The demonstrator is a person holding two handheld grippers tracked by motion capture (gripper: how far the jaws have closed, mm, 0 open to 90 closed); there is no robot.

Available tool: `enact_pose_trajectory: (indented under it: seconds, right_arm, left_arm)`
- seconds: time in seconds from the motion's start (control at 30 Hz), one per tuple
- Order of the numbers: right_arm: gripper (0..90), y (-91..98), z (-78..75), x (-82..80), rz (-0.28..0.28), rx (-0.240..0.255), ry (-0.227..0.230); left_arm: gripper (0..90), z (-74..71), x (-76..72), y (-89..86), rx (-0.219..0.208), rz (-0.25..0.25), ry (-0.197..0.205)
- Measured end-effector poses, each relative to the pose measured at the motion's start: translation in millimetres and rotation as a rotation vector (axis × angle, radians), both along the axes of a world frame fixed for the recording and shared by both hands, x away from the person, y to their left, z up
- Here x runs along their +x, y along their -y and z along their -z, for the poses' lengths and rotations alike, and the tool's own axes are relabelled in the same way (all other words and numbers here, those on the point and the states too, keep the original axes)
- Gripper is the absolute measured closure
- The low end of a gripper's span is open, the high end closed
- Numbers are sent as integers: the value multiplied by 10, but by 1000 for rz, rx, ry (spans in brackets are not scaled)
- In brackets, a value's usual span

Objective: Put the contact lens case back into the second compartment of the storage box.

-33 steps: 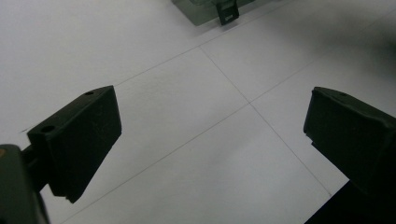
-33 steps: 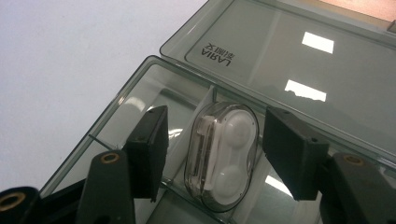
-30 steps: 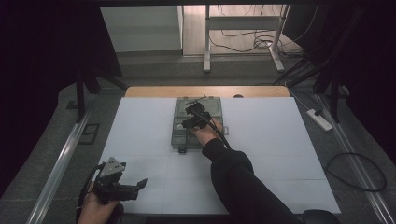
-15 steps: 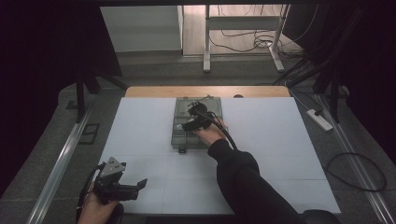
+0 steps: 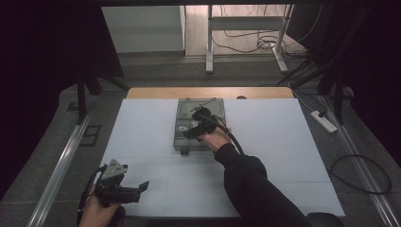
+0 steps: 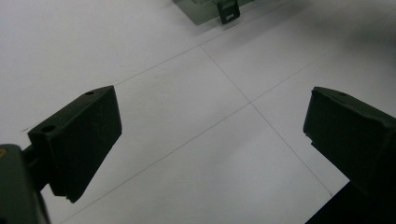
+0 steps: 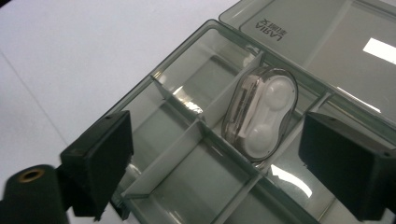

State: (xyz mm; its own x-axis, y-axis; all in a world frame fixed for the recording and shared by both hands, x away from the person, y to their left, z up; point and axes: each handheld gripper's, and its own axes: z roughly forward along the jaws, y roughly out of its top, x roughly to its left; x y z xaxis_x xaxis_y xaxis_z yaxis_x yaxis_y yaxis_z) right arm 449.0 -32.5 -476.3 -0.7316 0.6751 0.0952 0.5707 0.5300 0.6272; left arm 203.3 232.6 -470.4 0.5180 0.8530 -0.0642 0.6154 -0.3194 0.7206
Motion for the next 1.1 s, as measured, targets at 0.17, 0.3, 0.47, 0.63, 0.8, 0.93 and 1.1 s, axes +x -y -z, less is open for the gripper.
enact_pose_trajectory:
  seconds: [0.17,0.3,0.47,0.63,0.8,0.93,1.1]
  right_arm:
    - [51,49,-40,-41,-17,14,5]
    - [21,109,-77,-96,-34,13,15]
    - [8,159,-86,-136,-46,24,10]
    - [0,223,-102,-189,-70,14,4]
    - [0,327,-126,-270,-77,14,19]
    - [0,393,-120,-316,-93,6,25]
    - [0,467,-110,-375,-96,9,36]
  left_arm:
    - [42,0,1,1,1,0,0]
    - [43,1,1,1,1,0,-1]
    - [42,1,2,3,2,0,-1]
    - [43,0,3,3,3,0,-2]
    - [42,0,3,5,4,0,-2]
    - [42,0,3,7,6,0,-2]
    - [43,0,4,8,6,-1,-3]
